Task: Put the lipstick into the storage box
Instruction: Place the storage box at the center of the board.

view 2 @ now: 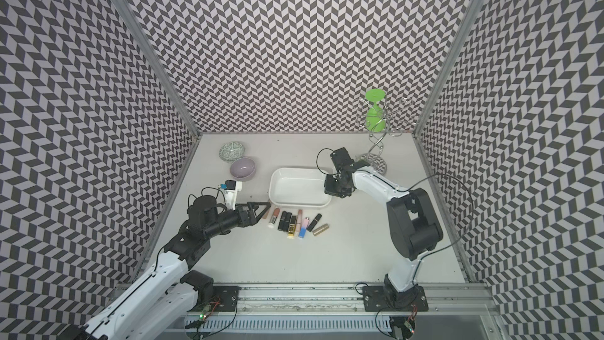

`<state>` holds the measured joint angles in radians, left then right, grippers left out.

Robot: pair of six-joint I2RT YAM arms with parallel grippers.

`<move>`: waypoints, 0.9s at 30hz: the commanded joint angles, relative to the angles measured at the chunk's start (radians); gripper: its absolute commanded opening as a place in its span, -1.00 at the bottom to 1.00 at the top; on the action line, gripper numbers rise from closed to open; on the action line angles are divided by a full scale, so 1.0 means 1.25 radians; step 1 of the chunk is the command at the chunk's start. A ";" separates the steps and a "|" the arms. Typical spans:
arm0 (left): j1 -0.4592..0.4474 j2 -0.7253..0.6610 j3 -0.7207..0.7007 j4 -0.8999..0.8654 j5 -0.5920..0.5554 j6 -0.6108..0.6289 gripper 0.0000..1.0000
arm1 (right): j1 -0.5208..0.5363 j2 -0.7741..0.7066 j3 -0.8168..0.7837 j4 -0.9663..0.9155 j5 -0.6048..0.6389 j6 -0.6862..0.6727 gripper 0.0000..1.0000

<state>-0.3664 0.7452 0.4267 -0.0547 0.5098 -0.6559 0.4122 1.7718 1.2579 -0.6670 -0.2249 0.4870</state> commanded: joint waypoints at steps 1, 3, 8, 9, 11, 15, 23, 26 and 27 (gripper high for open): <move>-0.002 -0.018 0.002 -0.009 -0.005 0.006 0.98 | 0.003 0.022 0.026 0.039 -0.007 0.003 -1.00; -0.002 -0.017 0.002 -0.004 -0.007 0.007 0.98 | 0.003 0.030 0.030 0.039 -0.003 0.004 -1.00; -0.003 0.013 0.012 0.007 -0.002 0.014 0.98 | 0.000 0.047 0.057 0.037 0.003 0.003 -1.00; -0.002 0.020 0.014 0.008 -0.002 0.016 0.98 | 0.000 0.054 0.066 0.035 0.003 0.003 -1.00; -0.003 0.031 0.017 0.012 0.001 0.019 0.98 | 0.000 0.063 0.083 0.029 0.001 0.003 -1.00; -0.002 0.044 0.019 0.017 0.003 0.025 0.98 | 0.000 0.076 0.106 0.022 0.010 -0.002 -1.00; 0.000 0.057 0.022 0.020 -0.004 0.032 0.98 | -0.001 0.110 0.118 0.008 0.039 -0.019 -1.00; -0.001 0.064 0.024 0.018 -0.004 0.033 0.98 | -0.001 0.109 0.119 0.010 0.047 -0.021 -0.91; -0.001 0.065 0.024 0.018 -0.004 0.032 0.98 | -0.001 0.108 0.118 0.009 0.050 -0.022 -0.88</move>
<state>-0.3664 0.8238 0.4271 -0.0532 0.5098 -0.6365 0.4118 1.9072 1.3903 -0.6773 -0.1822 0.4713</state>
